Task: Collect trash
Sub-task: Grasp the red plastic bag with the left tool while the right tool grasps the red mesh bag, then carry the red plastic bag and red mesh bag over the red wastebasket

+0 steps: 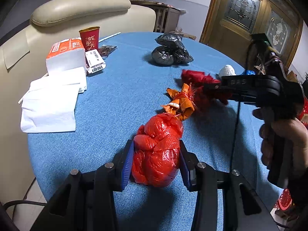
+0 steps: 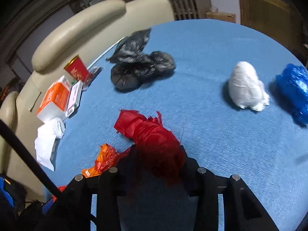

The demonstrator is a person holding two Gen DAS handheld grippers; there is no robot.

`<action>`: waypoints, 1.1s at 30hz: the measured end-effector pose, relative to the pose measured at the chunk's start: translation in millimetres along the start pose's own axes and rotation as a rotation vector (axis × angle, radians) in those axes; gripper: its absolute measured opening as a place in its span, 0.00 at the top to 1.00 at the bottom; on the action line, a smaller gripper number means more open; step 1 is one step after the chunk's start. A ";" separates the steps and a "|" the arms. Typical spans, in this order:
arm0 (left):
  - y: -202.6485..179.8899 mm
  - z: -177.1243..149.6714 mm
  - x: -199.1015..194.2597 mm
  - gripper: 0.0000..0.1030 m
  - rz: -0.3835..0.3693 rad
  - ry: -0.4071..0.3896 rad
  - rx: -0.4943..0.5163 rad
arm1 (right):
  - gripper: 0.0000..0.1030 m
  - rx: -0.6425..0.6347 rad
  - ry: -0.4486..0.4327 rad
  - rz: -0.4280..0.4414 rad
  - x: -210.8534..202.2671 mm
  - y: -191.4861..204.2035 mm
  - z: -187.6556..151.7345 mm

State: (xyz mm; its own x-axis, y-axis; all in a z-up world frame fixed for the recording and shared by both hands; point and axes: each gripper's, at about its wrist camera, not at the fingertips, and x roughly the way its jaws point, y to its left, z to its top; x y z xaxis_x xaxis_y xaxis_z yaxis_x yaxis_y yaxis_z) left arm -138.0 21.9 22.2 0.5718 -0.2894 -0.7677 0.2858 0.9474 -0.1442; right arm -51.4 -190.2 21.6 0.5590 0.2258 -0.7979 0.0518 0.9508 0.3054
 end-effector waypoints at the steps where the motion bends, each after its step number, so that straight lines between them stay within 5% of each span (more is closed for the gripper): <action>1: -0.8 0.3 -0.3 0.56 0.003 0.002 0.003 | 0.59 0.016 -0.009 0.006 -3.7 -3.3 -1.1; 19: -62.0 9.3 -14.0 0.56 -0.085 -0.024 0.106 | 0.59 0.274 -0.194 0.057 -124.1 -73.6 -74.7; 33: -100.4 7.8 -12.4 0.56 -0.130 -0.012 0.172 | 0.58 0.360 -0.241 0.033 -176.6 -106.0 -130.7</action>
State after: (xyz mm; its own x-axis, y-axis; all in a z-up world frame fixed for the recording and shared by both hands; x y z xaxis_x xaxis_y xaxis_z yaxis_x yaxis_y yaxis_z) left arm -167.8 -70.7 51.1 0.5307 -0.4101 -0.7417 0.4843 0.8649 -0.1317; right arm -263.8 -303.2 62.3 0.7404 0.1584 -0.6532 0.2918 0.7997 0.5247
